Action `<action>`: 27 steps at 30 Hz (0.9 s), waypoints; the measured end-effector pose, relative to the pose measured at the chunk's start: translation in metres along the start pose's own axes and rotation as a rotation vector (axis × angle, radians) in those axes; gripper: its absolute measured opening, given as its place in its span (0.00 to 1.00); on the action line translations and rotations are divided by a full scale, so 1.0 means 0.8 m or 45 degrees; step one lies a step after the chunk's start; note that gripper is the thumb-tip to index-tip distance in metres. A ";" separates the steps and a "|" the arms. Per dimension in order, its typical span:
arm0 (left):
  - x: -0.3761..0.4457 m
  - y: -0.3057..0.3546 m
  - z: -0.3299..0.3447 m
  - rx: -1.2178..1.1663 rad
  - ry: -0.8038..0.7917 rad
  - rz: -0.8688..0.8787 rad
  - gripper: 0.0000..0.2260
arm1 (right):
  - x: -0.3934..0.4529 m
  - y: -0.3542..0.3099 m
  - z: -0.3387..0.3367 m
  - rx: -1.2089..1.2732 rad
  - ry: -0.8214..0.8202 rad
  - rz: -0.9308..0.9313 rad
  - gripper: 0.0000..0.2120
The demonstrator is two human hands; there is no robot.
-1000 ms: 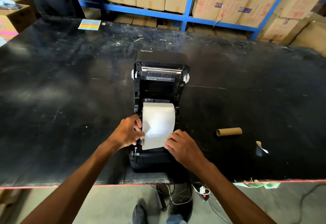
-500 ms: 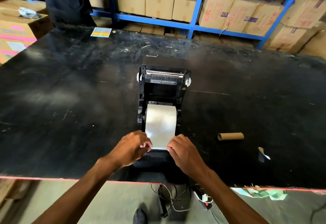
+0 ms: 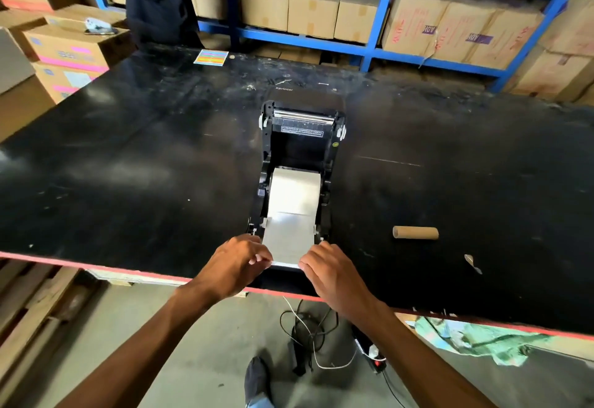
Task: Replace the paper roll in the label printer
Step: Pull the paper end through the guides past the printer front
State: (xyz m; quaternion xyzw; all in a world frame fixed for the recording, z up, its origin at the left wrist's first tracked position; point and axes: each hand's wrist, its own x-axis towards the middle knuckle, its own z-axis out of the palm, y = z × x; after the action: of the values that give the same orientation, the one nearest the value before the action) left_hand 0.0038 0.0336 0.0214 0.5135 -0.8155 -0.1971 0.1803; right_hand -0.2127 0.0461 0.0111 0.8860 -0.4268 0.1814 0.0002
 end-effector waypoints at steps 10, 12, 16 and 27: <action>-0.031 0.017 0.009 -0.014 0.028 -0.098 0.05 | -0.019 -0.015 -0.006 0.006 0.019 -0.103 0.14; -0.035 0.016 0.010 -0.013 0.005 -0.097 0.05 | -0.022 -0.014 -0.004 0.037 -0.011 -0.083 0.15; -0.038 0.008 0.013 -0.217 -0.023 -0.213 0.05 | -0.025 -0.011 0.004 0.061 -0.084 -0.082 0.12; 0.004 -0.029 0.005 -1.300 0.101 -1.220 0.27 | 0.116 0.076 -0.084 0.230 0.014 0.213 0.10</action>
State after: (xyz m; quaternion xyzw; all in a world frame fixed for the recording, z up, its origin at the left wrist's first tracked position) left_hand 0.0182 0.0217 0.0063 0.6743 -0.2976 -0.5942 0.3219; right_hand -0.2271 -0.0522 0.0942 0.8427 -0.4812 0.2232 -0.0925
